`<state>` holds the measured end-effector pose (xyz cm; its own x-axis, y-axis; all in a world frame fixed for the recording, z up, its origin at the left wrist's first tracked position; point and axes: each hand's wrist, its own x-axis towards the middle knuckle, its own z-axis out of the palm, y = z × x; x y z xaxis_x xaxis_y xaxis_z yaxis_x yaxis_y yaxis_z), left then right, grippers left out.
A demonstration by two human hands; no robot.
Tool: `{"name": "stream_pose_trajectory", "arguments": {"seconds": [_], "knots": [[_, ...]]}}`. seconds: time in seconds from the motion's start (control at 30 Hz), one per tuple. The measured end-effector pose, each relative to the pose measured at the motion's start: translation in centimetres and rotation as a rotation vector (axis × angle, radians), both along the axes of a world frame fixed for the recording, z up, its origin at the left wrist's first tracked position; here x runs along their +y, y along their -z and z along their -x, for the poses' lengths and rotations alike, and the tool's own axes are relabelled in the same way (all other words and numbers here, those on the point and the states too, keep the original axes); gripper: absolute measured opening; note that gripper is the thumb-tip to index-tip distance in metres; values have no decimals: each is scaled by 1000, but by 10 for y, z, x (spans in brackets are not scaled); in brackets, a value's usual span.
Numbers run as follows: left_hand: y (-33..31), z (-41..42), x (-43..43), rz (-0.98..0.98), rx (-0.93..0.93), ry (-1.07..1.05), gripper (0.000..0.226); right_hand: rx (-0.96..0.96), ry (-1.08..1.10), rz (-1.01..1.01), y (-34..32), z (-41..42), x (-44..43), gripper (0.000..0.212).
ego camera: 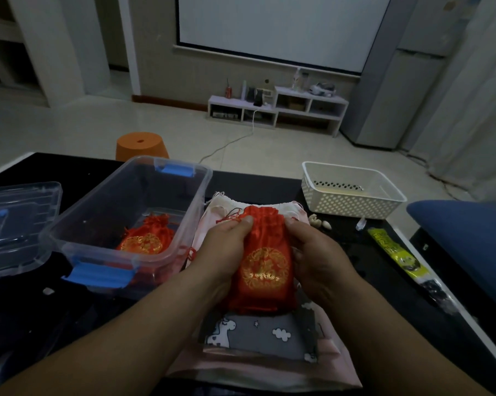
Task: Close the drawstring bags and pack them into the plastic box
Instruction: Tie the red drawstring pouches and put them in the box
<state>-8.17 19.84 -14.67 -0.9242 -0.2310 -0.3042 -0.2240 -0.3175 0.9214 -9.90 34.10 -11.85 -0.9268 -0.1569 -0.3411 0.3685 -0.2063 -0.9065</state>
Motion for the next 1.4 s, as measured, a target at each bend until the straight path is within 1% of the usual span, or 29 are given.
{"name": "stream_pose_trajectory", "arguments": {"seconds": [0.07, 0.23, 0.33, 0.4, 0.47, 0.57, 0.7, 0.77, 0.8, 0.83, 0.9, 0.97, 1.07, 1.17, 1.27, 1.33, 1.4], "knots": [[-1, 0, 1, -8, -8, 17, 31, -26, 11, 35, -3, -1, 2, 19], [-4, -2, 3, -36, -23, 49, 30, -69, 22, 50, -7, -4, 6, 21], [-5, -1, 4, -125, -41, 0, 29, -81, 43, 65, -8, -7, 6, 21], [-4, 0, 4, -144, -52, -46, 28, -87, 56, 63, -6, -8, 7, 22], [-1, 1, 3, -108, -52, -85, 27, -104, 86, 45, -1, -6, 8, 26], [4, 2, 1, -34, -42, -138, 34, -127, 145, 18, 7, -3, 11, 27], [9, 5, 0, -44, -35, -191, 40, -124, 237, -16, 14, 5, 14, 24], [8, 3, 1, -51, -21, -203, 42, -98, 254, -38, 16, 5, 14, 23], [8, 3, 1, -24, -5, -211, 41, -84, 247, -51, 16, 4, 14, 23], [9, 3, 0, 58, 18, -220, 40, -65, 236, -65, 15, 4, 14, 25], [10, 3, -4, 286, 94, -226, 36, -8, 216, -91, 9, 2, 14, 26], [3, 1, -5, 419, 187, -214, 33, 84, 189, -136, 2, 0, 14, 22], [-11, -3, 0, 567, 328, -125, 26, 309, 108, -308, -1, 0, 13, 19], [-17, -2, 2, 751, 429, 11, 29, 573, 48, -461, -1, 5, 9, 15], [-13, 2, 0, 820, 492, 161, 26, 721, -12, -527, -4, 10, 6, 9], [-11, 2, 0, 823, 514, 201, 24, 750, -29, -550, -4, 12, 5, 6], [-8, 4, 1, 760, 500, 197, 22, 745, -46, -551, -3, 14, 4, 5]]}}
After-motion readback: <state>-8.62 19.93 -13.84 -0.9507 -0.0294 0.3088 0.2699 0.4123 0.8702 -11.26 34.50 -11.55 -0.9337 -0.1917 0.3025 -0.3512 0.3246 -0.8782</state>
